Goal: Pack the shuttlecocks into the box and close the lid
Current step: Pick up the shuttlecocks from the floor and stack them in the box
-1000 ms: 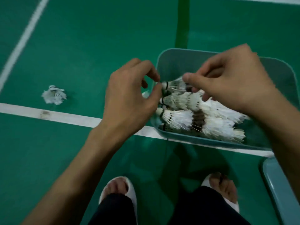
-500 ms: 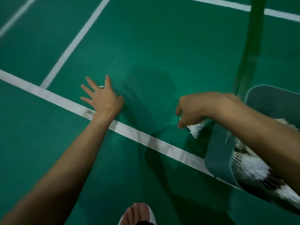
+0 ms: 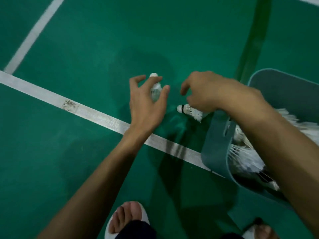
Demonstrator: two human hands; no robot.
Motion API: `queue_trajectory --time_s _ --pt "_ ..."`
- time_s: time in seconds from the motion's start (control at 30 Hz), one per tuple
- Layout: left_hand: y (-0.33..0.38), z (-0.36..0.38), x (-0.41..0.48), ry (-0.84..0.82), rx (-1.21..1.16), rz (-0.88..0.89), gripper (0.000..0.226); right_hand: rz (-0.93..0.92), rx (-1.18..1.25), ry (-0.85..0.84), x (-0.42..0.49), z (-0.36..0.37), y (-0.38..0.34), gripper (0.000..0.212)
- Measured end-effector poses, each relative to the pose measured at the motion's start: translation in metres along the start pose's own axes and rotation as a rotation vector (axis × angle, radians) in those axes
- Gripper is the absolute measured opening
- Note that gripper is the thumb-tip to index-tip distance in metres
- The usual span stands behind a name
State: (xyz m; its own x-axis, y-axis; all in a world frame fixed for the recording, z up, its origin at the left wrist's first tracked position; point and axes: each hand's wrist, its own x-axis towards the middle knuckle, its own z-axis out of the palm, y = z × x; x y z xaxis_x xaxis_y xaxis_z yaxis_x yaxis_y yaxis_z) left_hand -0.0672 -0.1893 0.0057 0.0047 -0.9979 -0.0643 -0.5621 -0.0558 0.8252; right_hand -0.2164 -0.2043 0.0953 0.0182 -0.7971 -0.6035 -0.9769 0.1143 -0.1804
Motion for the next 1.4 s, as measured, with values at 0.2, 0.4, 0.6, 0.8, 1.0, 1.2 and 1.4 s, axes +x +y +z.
queue_trajectory --time_s 0.2,0.4,0.6,0.8,1.0,1.2,1.4 --pt "0.058 0.021 -0.013 -0.143 -1.072 -0.491 0.034 -0.102 0.340 0.437 -0.020 -0.001 0.017 0.049" --pt "0.062 0.005 -0.020 -0.290 -1.177 -0.301 0.054 -0.102 0.303 0.865 -0.029 -0.002 0.035 0.023" --pt "0.014 0.029 0.004 -0.203 -0.210 -0.016 0.065 -0.162 0.788 0.961 -0.054 -0.016 0.066 0.013" --pt "-0.015 0.082 0.015 -0.259 0.220 0.132 0.043 -0.271 0.950 0.988 -0.102 -0.004 0.122 0.011" --pt "0.006 0.081 0.002 -0.149 -0.019 0.107 0.023 -0.276 1.164 0.976 -0.138 0.022 0.171 0.017" --pt "0.087 0.044 -0.023 -0.089 -0.327 0.200 0.030 -0.179 1.220 0.993 -0.177 0.035 0.188 0.010" --pt "0.167 0.043 -0.084 -0.090 -0.131 0.483 0.029 -0.032 1.135 0.900 -0.191 0.053 0.196 0.006"
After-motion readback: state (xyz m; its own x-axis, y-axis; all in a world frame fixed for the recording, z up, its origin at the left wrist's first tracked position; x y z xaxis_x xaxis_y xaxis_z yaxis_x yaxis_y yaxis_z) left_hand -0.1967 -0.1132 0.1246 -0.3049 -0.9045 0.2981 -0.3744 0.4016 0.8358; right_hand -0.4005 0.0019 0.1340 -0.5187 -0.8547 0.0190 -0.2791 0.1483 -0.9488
